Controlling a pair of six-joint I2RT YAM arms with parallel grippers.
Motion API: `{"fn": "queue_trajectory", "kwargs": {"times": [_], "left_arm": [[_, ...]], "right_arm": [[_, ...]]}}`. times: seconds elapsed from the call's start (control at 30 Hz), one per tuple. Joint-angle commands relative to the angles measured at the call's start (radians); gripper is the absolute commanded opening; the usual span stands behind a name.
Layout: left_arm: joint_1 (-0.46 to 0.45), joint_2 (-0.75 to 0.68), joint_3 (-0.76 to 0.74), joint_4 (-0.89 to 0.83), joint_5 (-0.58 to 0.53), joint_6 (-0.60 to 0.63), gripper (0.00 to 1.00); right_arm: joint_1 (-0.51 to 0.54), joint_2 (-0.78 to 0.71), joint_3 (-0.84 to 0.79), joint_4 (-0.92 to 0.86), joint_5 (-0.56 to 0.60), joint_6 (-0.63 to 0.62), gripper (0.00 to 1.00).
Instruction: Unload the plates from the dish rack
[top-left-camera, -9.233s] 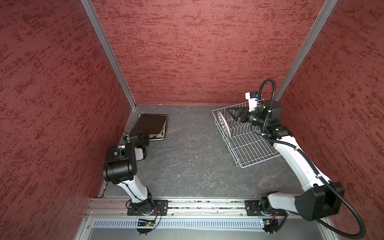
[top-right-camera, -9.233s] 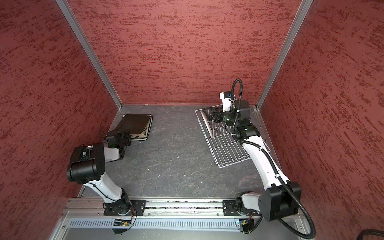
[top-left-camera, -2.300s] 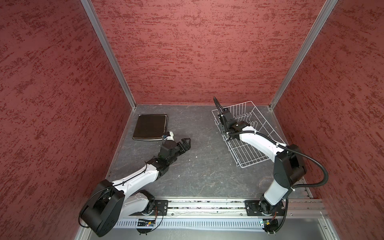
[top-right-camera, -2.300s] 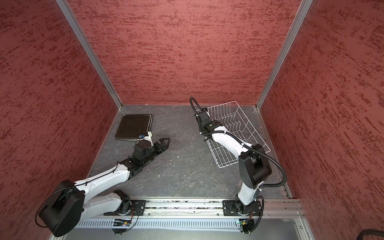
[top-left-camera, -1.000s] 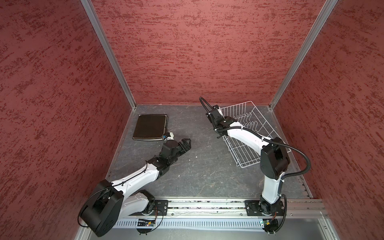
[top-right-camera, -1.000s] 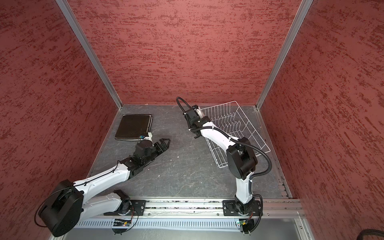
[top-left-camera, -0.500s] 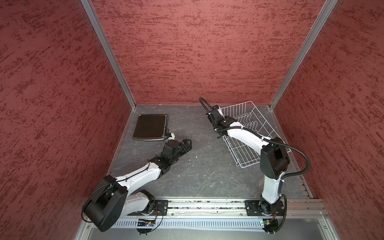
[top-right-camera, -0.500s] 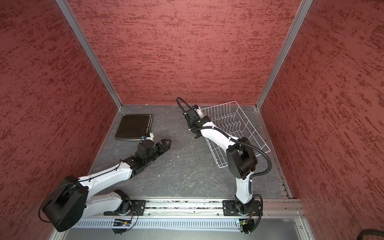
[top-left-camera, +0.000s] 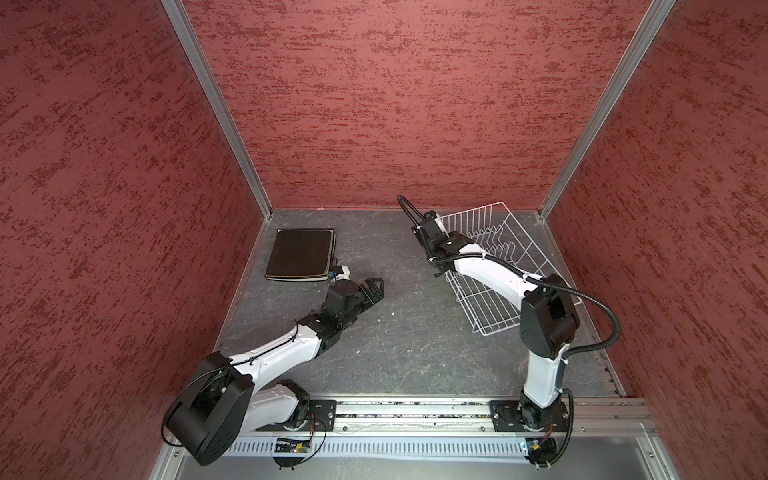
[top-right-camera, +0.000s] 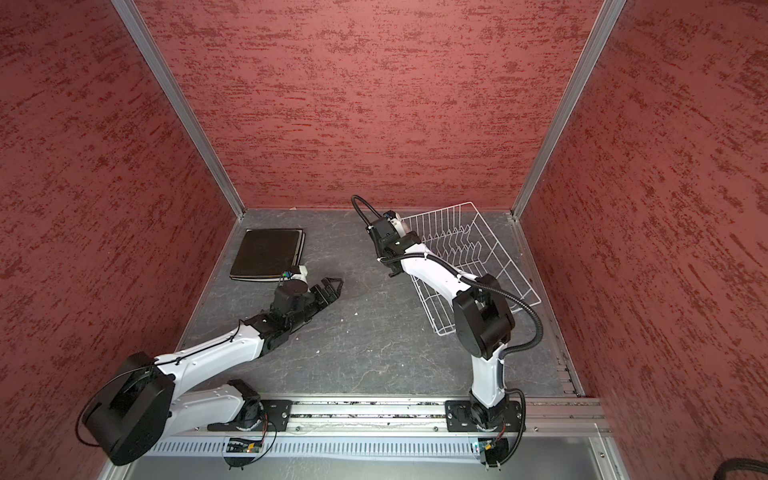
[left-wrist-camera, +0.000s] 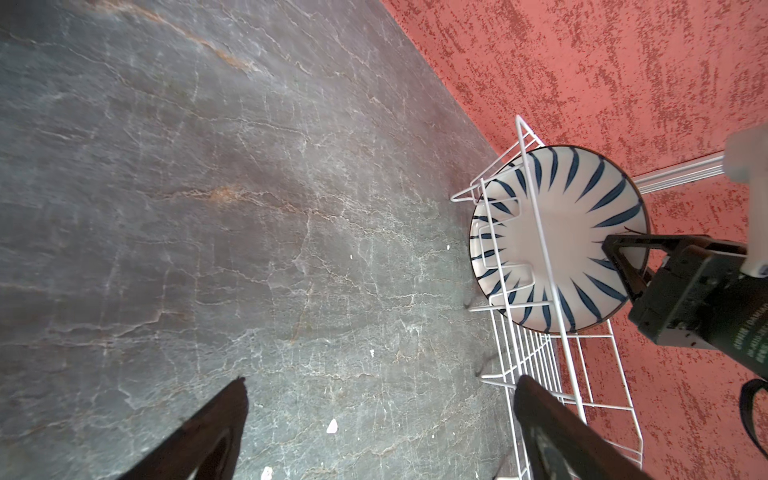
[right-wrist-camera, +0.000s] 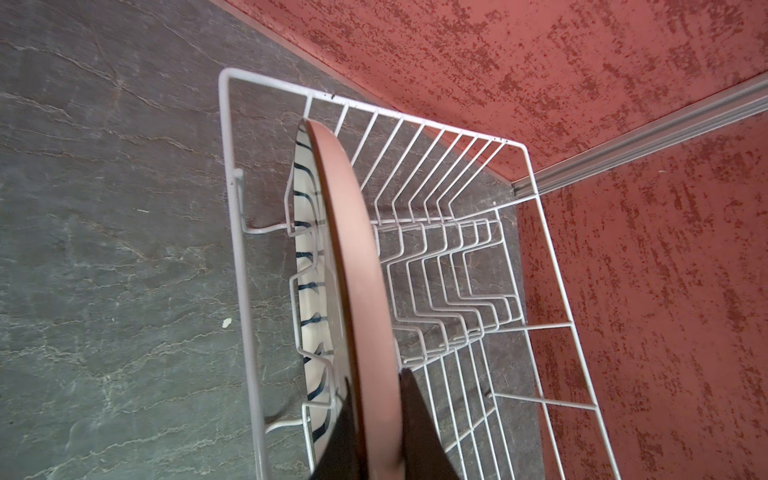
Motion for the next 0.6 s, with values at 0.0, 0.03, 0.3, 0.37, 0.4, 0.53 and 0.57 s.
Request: {"fn": "queue_trajectory", "kwargs": {"times": [0.0,0.03,0.3,0.37,0.4,0.53,0.57], "left_arm": [[-0.004,-0.011,0.005,0.003,-0.011,0.006,1.00],[-0.004,-0.011,0.005,0.004,-0.011,0.006,1.00],[-0.004,-0.011,0.007,0.004,-0.002,0.015,1.00],[-0.004,-0.013,0.004,0.004,-0.004,0.012,1.00],[-0.004,-0.014,0.002,0.004,-0.004,0.013,1.00],[-0.004,-0.022,0.001,0.000,-0.007,0.012,1.00],[-0.004,-0.023,0.001,0.000,-0.007,0.013,1.00]], "right_arm": [[0.011,0.002,-0.014,0.016,0.059,-0.006,0.13],[0.013,0.001,-0.014,0.017,0.061,-0.009,0.12],[0.017,-0.004,-0.022,0.036,0.071,-0.024,0.04],[0.019,-0.001,-0.020,0.041,0.076,-0.029,0.02],[0.019,0.000,-0.020,0.044,0.076,-0.030,0.02],[0.019,-0.013,-0.024,0.066,0.075,-0.029,0.00],[0.019,-0.020,-0.029,0.079,0.075,-0.032,0.00]]}}
